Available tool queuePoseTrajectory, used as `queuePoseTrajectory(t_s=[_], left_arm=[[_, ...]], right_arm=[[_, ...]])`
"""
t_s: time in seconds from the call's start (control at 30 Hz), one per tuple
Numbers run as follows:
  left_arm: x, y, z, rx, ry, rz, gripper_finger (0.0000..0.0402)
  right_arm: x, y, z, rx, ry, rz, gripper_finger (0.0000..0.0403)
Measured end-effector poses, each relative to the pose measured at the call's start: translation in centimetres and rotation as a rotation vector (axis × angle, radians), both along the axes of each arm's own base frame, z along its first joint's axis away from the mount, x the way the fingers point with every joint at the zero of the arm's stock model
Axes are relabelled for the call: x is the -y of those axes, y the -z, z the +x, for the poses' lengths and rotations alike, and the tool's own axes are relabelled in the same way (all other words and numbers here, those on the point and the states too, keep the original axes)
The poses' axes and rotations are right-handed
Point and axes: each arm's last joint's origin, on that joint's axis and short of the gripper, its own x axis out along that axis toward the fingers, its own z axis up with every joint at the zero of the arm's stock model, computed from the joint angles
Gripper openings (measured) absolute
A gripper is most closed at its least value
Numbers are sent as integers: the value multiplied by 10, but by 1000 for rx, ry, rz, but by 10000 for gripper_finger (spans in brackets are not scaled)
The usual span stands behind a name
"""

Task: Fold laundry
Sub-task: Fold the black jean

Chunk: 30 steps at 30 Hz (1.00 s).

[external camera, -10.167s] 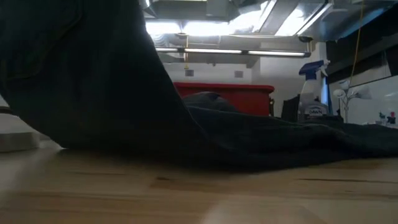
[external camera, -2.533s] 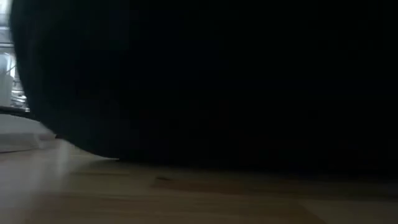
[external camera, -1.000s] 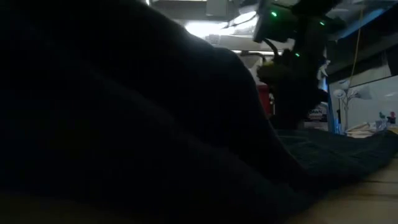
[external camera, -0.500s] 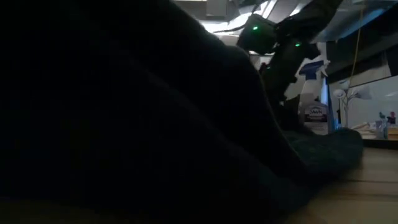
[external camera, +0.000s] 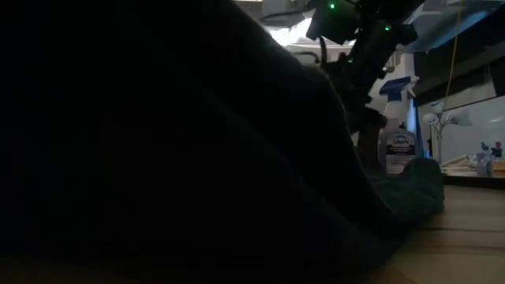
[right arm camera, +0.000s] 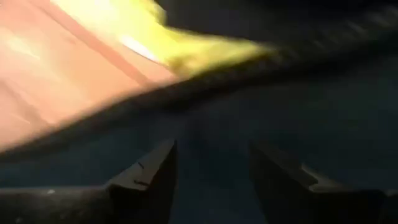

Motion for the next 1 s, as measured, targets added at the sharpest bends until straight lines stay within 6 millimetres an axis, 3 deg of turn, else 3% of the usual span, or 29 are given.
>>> queuePoseTrajectory(t_s=[0.1, 0.23, 0.5, 0.7, 1.0], left_arm=[[-5, 0, 5, -3, 14, -6, 3], [-12, 4, 16, -24, 16, 5, 2], [-38, 14, 52, -41, 41, 46, 2], [-72, 23, 91, -18, 35, 67, 2], [-133, 65, 157, -72, -9, 34, 2]], right_arm=[[-2, -2, -11, -71, 16, -12, 182], [-10, -15, -17, -17, 9, -64, 182], [-20, -62, -57, 62, 58, -194, 182], [-24, -81, -94, 15, 55, -199, 182], [-18, -100, -137, 10, 121, -269, 182]])
